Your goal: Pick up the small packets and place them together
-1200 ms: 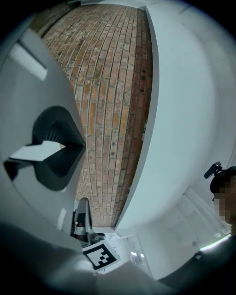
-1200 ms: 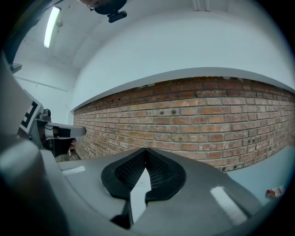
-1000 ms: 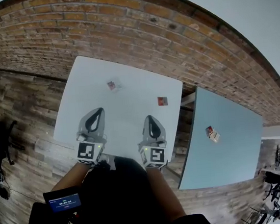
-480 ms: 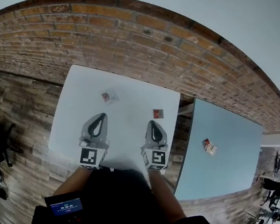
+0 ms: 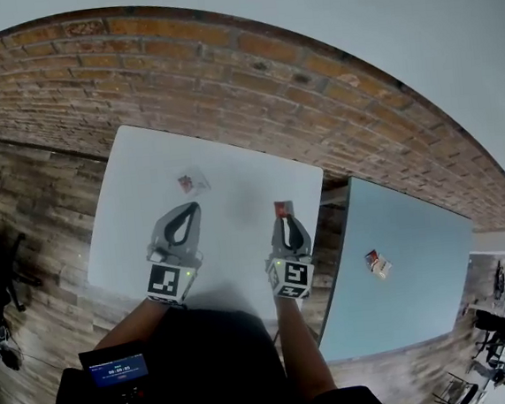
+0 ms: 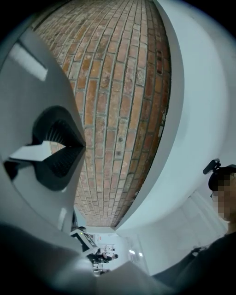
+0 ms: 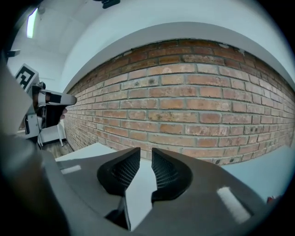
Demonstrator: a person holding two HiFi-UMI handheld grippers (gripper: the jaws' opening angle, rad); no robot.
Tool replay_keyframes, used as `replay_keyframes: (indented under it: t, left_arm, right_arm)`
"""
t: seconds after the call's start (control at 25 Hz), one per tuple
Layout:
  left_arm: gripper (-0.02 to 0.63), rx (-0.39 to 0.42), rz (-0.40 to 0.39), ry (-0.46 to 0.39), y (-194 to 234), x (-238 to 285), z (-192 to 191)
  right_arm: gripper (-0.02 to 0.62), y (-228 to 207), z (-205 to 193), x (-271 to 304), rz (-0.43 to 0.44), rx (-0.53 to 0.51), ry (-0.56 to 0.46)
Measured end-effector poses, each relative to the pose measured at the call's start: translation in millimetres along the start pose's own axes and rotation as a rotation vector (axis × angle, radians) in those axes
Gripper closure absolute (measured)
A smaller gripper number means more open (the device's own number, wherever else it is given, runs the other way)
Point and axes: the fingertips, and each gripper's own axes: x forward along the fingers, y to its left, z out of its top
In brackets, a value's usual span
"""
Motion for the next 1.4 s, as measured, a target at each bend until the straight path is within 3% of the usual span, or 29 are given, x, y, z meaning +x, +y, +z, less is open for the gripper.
replay_keyframes:
  t: [0.2,0.32,0.64,0.84,1.12,1.4]
  left_arm:
    - [0.606,-0.027,0.005,0.030,9,0,-8]
    - [0.606,-0.009,0.008,0.047,15,-1,-15]
    - [0.606,-0.014,0.032,0.063,20,3,-16]
    - [0.606,-0.020,0.047,0.059,18,4,-16]
    - [0.606,-0.029,0.073,0.084,21,-2,-23]
    - [0.606,-0.024,0.075,0.124,21,-9,-36]
  right_arm:
    - [0.499,-28,-27,18,-0.045,0.008,0.077]
    - [0.451,-35,-41,32,-0.020,0.041,0.119]
    - [0.445,-54,-89,58,-0.023,-0.023,0.254]
    - [0.451,-66,-117,71,-0.014,0.022,0.322]
    - [0.433,-67,-153,85,0.014,-0.022,0.430]
    - [0.425,-73,-187,90,-0.011,0.017,0.527]
